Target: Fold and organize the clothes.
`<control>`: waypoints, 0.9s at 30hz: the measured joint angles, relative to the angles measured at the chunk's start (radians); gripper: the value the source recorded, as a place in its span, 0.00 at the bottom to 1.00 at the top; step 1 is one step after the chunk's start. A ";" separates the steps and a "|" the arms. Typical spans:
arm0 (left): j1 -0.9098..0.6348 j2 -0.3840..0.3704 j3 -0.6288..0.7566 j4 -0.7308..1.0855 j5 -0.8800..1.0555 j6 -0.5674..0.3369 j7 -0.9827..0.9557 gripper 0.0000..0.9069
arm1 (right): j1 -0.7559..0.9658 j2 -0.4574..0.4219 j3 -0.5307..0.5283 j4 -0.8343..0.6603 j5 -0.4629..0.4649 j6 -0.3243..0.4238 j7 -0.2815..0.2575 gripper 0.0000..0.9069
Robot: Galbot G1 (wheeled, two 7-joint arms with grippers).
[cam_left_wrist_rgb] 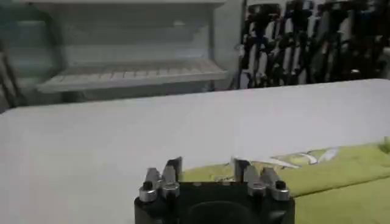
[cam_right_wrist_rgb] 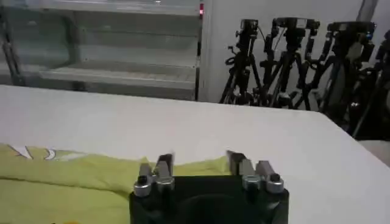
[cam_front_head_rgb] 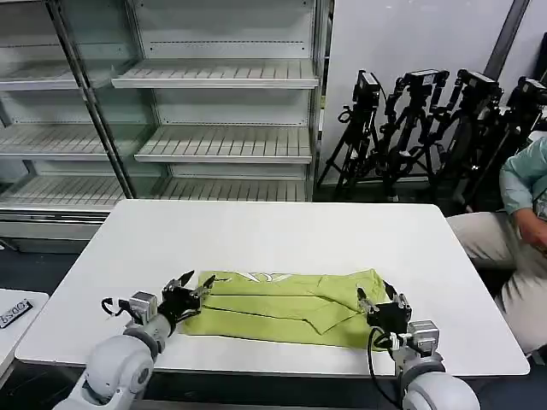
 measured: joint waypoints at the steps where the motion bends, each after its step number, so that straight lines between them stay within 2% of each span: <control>1: 0.003 -0.003 0.009 0.001 -0.009 0.000 -0.029 0.76 | -0.003 0.000 0.000 0.003 -0.003 0.001 0.000 1.00; 2: 0.004 -0.006 0.018 0.003 -0.016 0.000 -0.055 0.14 | -0.005 0.000 -0.001 0.005 -0.004 0.001 0.000 1.00; 3: 0.005 -0.009 0.025 0.005 -0.024 0.000 -0.079 0.02 | -0.007 0.000 -0.002 0.007 -0.007 0.001 -0.001 1.00; 14: 0.011 -0.028 0.106 0.010 -0.077 -0.002 -0.265 0.02 | -0.031 0.009 -0.004 0.027 -0.028 0.001 0.001 1.00; 27: -0.019 -0.046 0.180 0.027 -0.048 -0.005 -0.311 0.01 | -0.036 0.018 -0.004 0.029 -0.044 -0.004 0.012 1.00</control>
